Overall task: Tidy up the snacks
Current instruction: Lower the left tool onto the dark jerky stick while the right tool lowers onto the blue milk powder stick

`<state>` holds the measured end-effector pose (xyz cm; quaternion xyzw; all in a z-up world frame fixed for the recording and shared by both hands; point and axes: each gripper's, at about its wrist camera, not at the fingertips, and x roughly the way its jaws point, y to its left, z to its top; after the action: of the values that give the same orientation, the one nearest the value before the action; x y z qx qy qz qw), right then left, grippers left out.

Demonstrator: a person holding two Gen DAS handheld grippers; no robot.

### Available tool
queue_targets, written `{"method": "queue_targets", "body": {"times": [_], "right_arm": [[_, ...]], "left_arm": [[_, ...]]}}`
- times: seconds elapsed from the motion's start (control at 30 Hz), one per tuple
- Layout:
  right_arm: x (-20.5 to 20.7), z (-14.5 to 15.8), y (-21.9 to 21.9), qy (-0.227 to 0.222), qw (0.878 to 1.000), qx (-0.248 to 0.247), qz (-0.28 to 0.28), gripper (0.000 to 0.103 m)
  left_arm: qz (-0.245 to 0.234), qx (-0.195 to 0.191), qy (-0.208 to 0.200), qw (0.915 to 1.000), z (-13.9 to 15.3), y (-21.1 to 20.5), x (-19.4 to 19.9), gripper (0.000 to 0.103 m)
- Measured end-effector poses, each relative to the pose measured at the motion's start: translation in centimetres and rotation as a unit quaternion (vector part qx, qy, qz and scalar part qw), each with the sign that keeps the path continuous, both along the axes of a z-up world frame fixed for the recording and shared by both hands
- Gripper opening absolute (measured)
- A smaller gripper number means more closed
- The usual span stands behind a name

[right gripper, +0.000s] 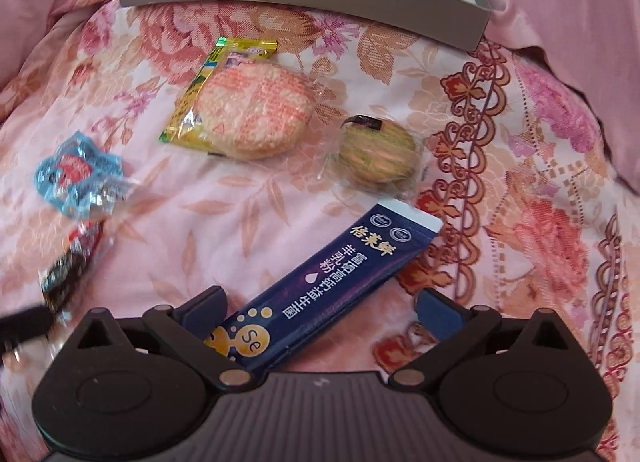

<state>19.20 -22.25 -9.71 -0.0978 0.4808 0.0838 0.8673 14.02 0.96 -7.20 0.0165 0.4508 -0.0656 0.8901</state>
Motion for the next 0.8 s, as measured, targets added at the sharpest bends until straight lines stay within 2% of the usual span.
{"method": "queue_targets", "body": {"times": [0.2, 0.33, 0.53, 0.67, 0.8], "right_arm": [[-2.5, 0.3, -1.3, -0.033, 0.998, -0.051, 0.02, 0.103], [-3.8, 0.4, -2.2, -0.044, 0.999, -0.005, 0.014, 0.103], [-3.6, -0.6, -2.8, -0.046, 0.998, 0.041, -0.005, 0.103], [-3.1, -1.2, -3.4, -0.045, 0.997, 0.064, -0.024, 0.101], [-3.0, -1.3, -3.7, -0.047, 0.994, 0.089, -0.032, 0.095]], "left_arm": [[-0.006, 0.0, -0.001, 1.0, 0.0, -0.2, 0.0, 0.095], [-0.026, -0.007, -0.01, 0.9996, 0.0, -0.8, -0.1, 0.095], [-0.064, 0.033, -0.022, 0.9972, -0.8, -2.6, 1.0, 0.093], [-0.073, 0.039, -0.009, 0.9965, -1.6, -2.9, 2.0, 0.085], [-0.064, 0.022, -0.008, 0.9977, -1.6, -2.4, 2.4, 0.074]]}}
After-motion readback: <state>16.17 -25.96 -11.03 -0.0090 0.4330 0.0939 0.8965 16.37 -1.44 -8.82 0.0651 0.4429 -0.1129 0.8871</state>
